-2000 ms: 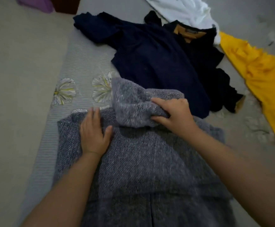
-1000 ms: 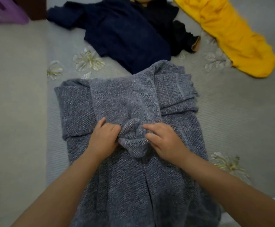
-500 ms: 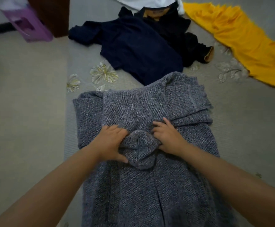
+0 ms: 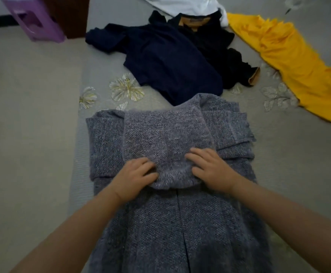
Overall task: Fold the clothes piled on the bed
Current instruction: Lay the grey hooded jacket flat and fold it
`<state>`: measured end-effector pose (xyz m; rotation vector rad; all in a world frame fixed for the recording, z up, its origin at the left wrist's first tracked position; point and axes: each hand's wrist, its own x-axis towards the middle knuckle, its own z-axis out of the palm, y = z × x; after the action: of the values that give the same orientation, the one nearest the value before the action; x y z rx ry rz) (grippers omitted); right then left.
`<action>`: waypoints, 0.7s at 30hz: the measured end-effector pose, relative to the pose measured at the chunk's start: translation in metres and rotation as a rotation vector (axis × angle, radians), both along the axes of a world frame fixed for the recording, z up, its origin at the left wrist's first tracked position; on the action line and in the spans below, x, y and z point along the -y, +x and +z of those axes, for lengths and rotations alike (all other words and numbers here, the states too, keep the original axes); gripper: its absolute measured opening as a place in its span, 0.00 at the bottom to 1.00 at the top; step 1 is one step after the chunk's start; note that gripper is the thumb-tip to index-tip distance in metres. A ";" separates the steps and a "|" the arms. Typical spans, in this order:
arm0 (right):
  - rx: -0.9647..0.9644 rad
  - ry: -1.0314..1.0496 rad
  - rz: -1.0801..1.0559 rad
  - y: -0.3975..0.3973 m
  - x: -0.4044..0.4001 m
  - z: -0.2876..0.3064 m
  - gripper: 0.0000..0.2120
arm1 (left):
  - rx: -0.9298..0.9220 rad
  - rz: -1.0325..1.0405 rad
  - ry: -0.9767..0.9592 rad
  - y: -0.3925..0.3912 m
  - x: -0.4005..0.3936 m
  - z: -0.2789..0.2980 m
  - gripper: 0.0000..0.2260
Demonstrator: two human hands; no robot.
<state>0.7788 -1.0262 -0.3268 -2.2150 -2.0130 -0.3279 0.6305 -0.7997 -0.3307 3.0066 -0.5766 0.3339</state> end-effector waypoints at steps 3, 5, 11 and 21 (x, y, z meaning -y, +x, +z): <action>-0.145 -0.404 -0.045 -0.039 0.030 -0.031 0.13 | -0.387 0.149 0.138 -0.043 0.027 -0.034 0.17; -0.230 -0.554 -0.146 -0.053 0.034 -0.040 0.23 | -0.630 0.272 0.163 -0.053 0.043 -0.040 0.29; -0.398 -0.786 -0.196 -0.061 0.022 -0.024 0.47 | -1.028 0.345 0.187 -0.036 0.061 -0.013 0.32; -0.541 -0.525 -0.609 -0.129 0.159 -0.013 0.31 | -0.707 0.947 -0.259 -0.187 0.139 -0.011 0.34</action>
<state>0.6503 -1.1857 -0.3395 -2.7698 -1.2009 0.7605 0.4439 -0.9386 -0.3412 2.6258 0.8691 -0.5683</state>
